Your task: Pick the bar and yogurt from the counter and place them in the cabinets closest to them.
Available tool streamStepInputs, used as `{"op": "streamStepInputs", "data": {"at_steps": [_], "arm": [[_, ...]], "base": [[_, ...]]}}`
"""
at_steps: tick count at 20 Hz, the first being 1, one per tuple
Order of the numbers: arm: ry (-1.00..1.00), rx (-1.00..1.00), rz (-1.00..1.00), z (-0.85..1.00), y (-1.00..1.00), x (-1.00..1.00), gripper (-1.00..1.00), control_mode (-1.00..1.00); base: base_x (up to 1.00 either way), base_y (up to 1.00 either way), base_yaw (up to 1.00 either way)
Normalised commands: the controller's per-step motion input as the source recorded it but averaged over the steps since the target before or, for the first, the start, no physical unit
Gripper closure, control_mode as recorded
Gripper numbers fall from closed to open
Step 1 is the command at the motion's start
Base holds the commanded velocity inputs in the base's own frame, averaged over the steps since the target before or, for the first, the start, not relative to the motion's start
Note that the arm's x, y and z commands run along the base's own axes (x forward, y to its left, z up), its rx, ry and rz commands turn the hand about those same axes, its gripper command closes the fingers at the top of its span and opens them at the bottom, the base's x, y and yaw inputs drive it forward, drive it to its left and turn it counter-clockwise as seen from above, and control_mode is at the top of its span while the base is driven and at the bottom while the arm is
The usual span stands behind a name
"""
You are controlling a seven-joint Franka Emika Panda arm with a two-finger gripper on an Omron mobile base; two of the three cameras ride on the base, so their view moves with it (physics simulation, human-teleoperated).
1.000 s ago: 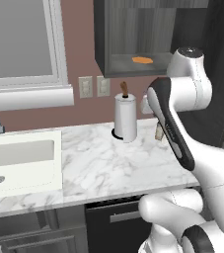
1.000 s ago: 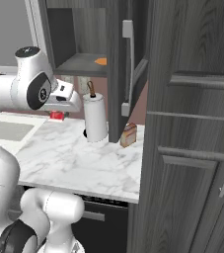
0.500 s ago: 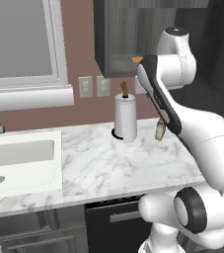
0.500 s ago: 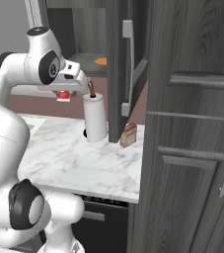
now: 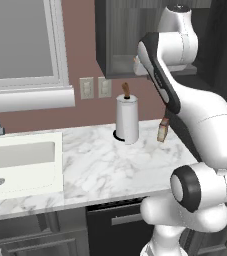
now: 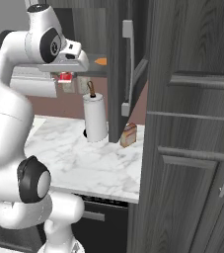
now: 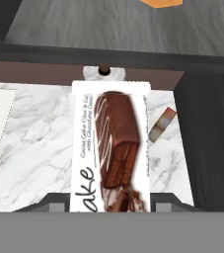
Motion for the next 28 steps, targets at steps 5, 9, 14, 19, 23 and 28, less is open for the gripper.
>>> {"op": "streamStepInputs", "data": {"at_steps": [5,9,14,19,23,28], "arm": [[0.0,0.0,0.0,-0.06,0.0,0.33,1.0,-1.0],[0.0,0.0,0.0,-0.09,0.0,0.61,1.0,-1.0],[0.0,0.0,0.0,0.0,0.0,0.62,1.0,-1.0],[0.0,0.0,0.0,0.0,0.0,0.58,1.0,-1.0],[-0.01,0.0,0.0,0.0,0.0,0.46,1.0,-1.0],[-0.03,0.0,0.0,0.0,0.01,0.47,1.0,-1.0]], "base": [[0.0,0.0,0.0],[0.0,0.0,0.0],[0.0,0.0,0.0],[0.0,0.0,0.0],[0.0,0.0,0.0],[0.0,0.0,0.0]]}}
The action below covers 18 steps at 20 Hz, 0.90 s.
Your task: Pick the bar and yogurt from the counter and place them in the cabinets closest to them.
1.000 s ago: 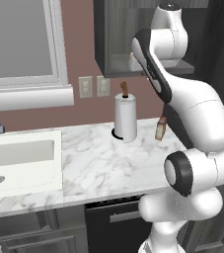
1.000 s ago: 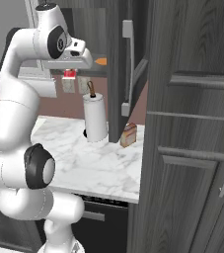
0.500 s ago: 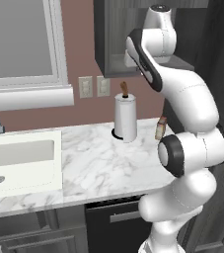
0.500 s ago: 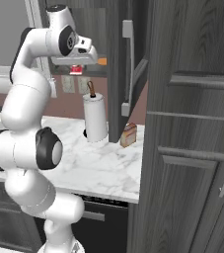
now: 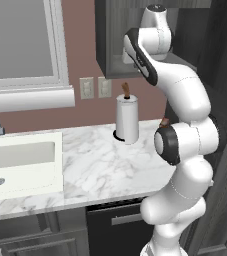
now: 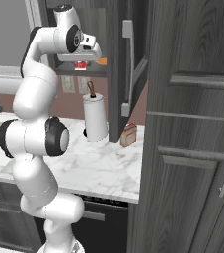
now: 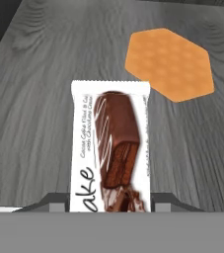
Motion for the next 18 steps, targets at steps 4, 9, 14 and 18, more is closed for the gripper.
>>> {"op": "streamStepInputs", "data": {"at_steps": [4,9,14,18], "arm": [[-0.02,0.0,0.0,0.0,0.0,0.44,1.0,-1.0],[-0.05,0.0,0.0,0.0,0.02,0.41,1.0,-1.0],[-0.01,0.0,0.0,0.0,0.03,0.29,1.0,-1.0],[0.0,0.0,0.0,-0.15,0.0,0.02,1.0,-1.0]], "base": [[0.0,0.0,0.0],[0.0,0.0,0.0],[0.0,0.0,0.0],[0.0,0.0,0.0]]}}
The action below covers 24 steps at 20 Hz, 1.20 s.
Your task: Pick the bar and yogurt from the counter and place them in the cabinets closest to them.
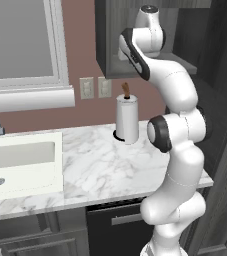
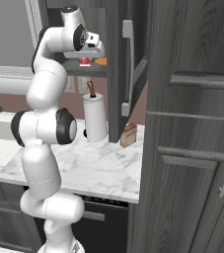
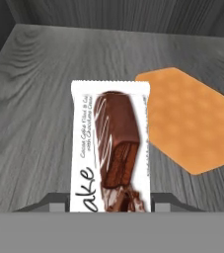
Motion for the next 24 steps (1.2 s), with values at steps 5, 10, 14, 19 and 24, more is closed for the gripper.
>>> {"op": "streamStepInputs", "data": {"at_steps": [5,10,14,19,24], "arm": [[0.0,0.0,0.0,-0.18,0.0,0.01,1.0,-1.0],[0.0,0.0,0.0,-0.05,0.0,0.0,1.0,-1.0],[0.0,0.0,0.0,0.0,0.0,0.0,1.0,-1.0],[0.0,0.0,0.0,0.0,0.0,0.0,-1.0,-1.0],[0.0,0.0,0.0,0.0,0.0,0.0,-1.0,-1.0]], "base": [[0.0,0.0,0.0],[0.0,0.0,0.0],[0.0,0.0,0.0],[0.0,0.0,0.0],[0.0,0.0,0.0]]}}
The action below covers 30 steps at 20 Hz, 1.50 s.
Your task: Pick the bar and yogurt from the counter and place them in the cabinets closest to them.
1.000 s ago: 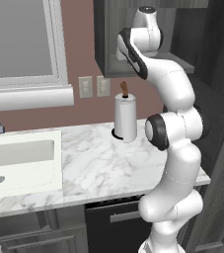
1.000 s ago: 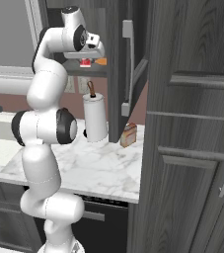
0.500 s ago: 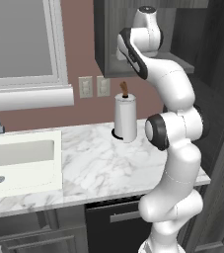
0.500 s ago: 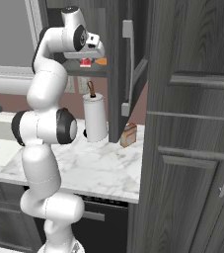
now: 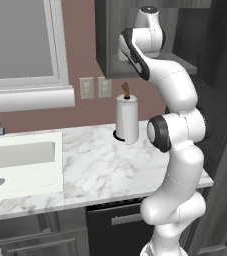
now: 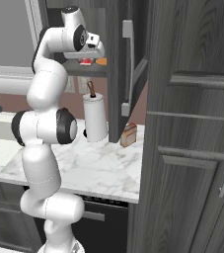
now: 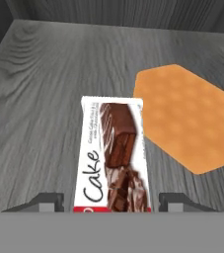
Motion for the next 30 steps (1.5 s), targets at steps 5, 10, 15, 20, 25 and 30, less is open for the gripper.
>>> {"op": "streamStepInputs", "data": {"at_steps": [5,10,15,20,25,30], "arm": [[0.0,0.0,0.0,0.15,0.0,-0.09,-1.0,-1.0],[-0.05,0.0,0.0,0.31,0.0,-0.59,-1.0,-1.0],[-0.01,0.0,0.0,0.09,0.0,-0.88,-1.0,-1.0],[0.0,0.0,0.0,0.0,0.0,-0.92,-1.0,-1.0],[0.0,0.0,0.0,0.0,0.0,-0.94,-1.0,-1.0],[0.0,0.0,0.0,-0.11,0.0,-0.88,-1.0,-1.0]], "base": [[0.0,0.0,0.0],[0.0,0.0,0.0],[0.0,0.0,0.0],[0.0,0.0,0.0],[0.0,0.0,0.0],[0.0,0.0,0.0]]}}
